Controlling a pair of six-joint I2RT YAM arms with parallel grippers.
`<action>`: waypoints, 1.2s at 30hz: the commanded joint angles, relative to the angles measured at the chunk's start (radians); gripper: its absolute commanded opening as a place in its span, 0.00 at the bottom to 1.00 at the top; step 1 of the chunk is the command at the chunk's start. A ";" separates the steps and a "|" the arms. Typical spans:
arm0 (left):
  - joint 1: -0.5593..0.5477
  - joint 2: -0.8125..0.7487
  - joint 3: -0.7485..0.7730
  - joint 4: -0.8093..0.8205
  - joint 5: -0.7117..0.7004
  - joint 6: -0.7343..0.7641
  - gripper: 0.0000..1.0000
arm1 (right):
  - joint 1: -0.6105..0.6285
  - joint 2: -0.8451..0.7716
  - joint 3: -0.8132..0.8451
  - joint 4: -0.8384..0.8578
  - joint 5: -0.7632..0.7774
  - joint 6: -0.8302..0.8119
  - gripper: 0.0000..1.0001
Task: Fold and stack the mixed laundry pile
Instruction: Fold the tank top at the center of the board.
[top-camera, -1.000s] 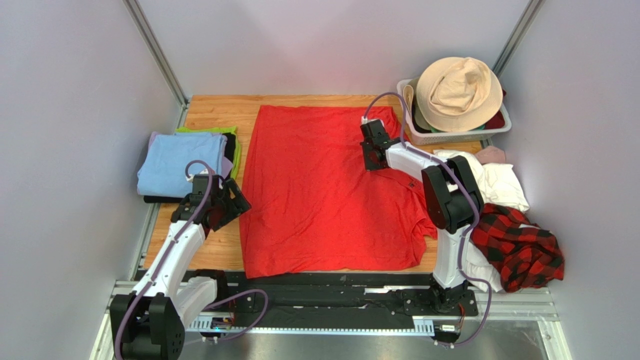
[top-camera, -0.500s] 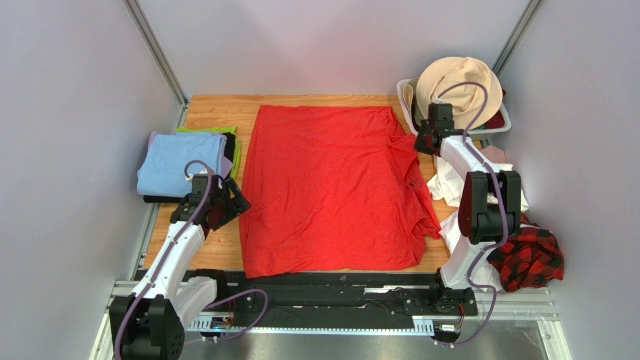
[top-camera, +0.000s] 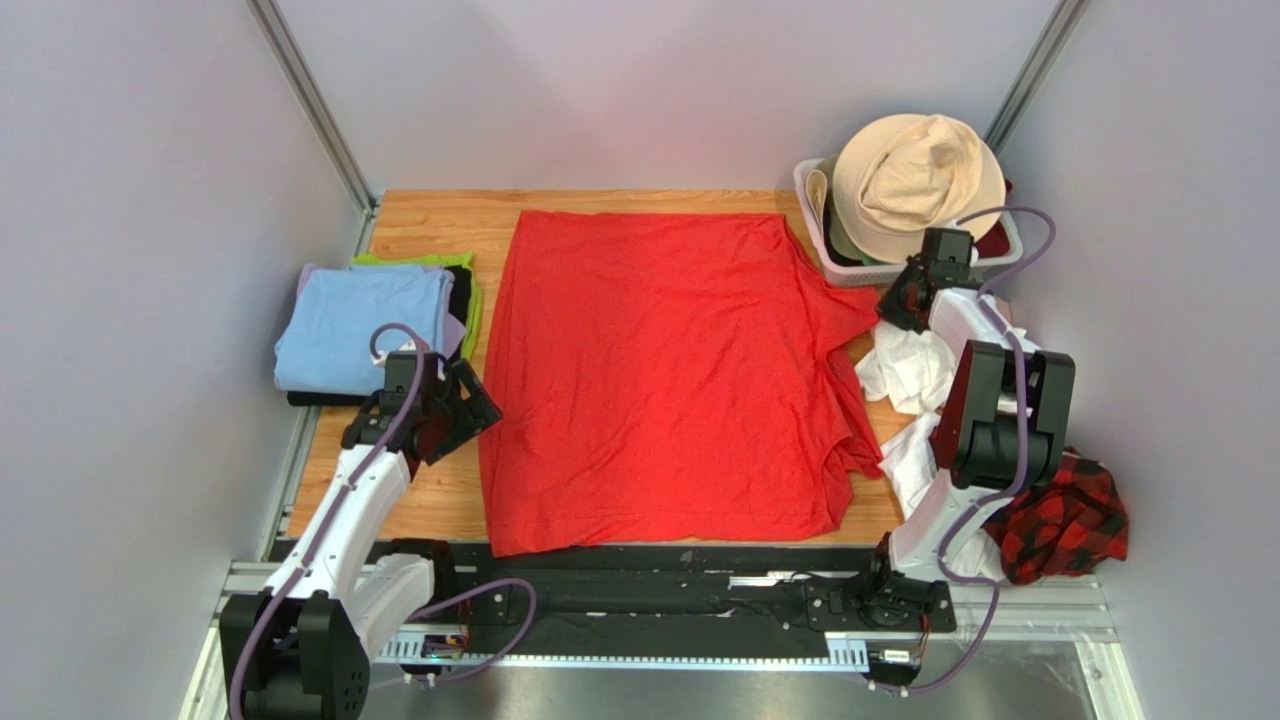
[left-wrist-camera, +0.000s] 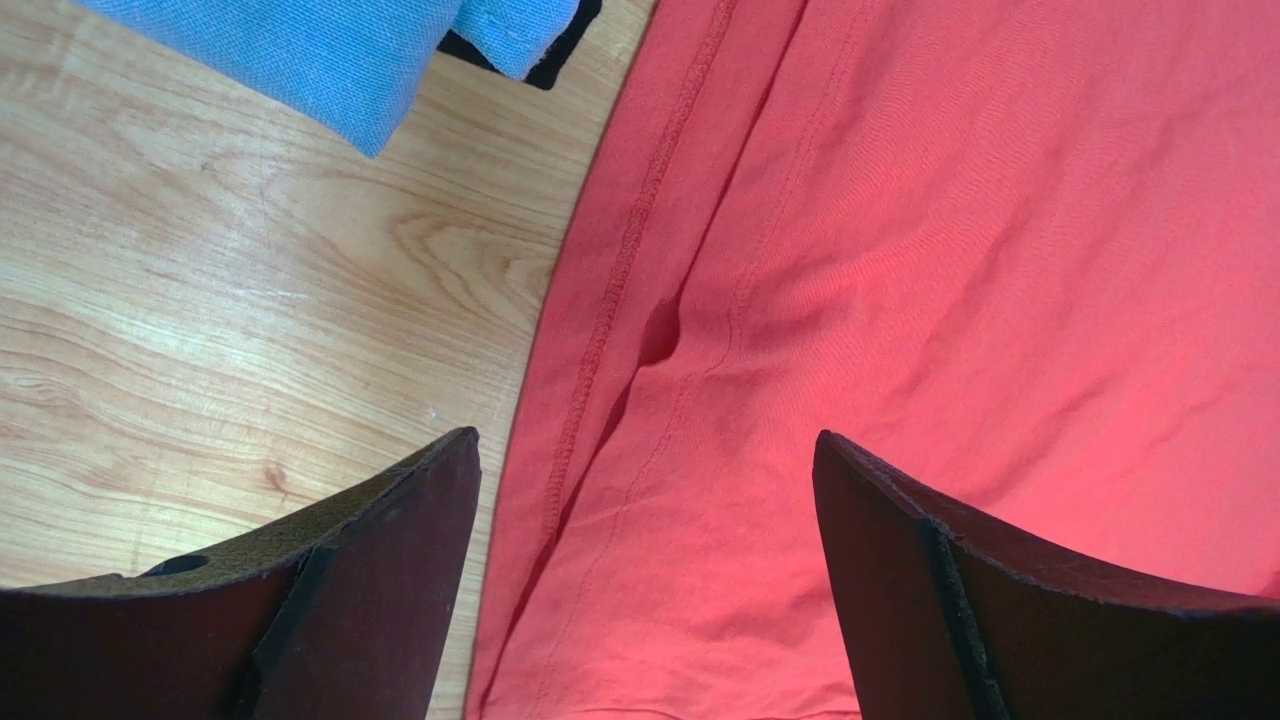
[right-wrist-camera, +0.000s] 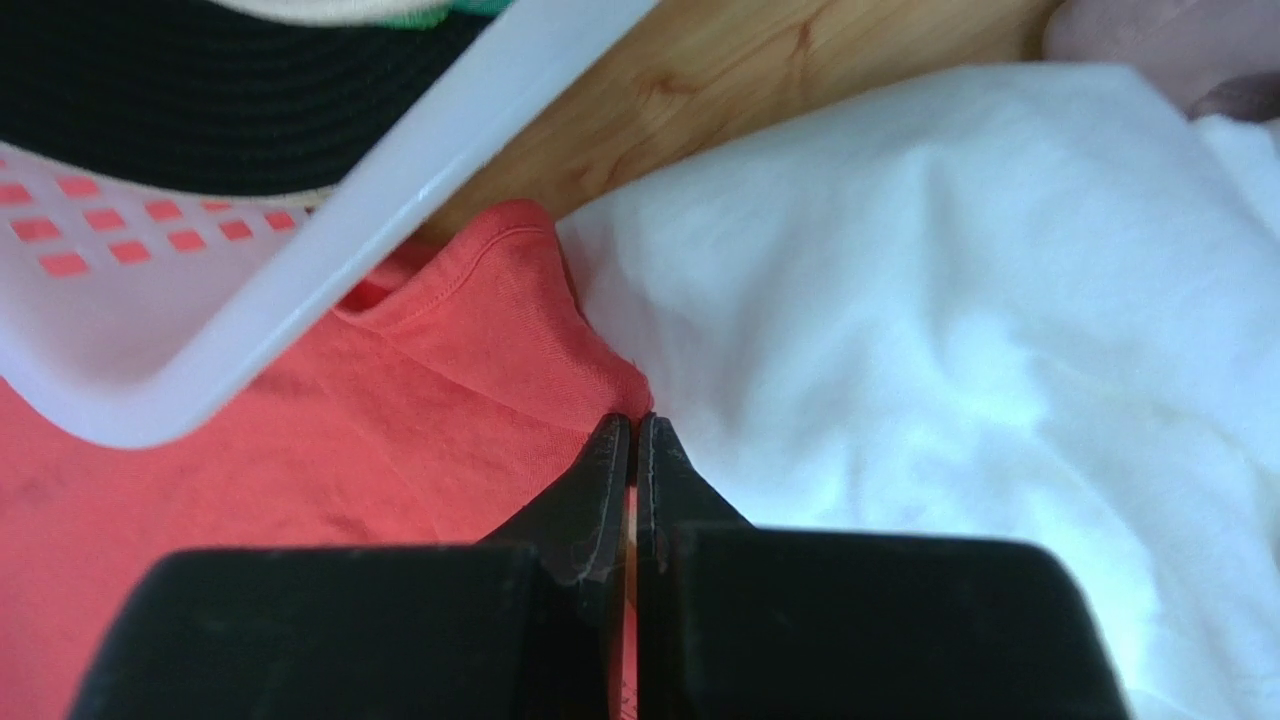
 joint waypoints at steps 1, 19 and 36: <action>0.003 -0.016 -0.008 0.006 -0.007 -0.009 0.89 | -0.038 0.046 0.079 0.067 -0.048 0.047 0.00; 0.003 0.019 -0.016 -0.164 -0.033 -0.185 0.92 | -0.031 -0.225 -0.076 0.060 -0.085 0.177 0.50; 0.001 0.171 0.011 -0.078 0.037 -0.149 0.79 | 0.216 -0.613 -0.462 -0.069 -0.061 0.203 0.36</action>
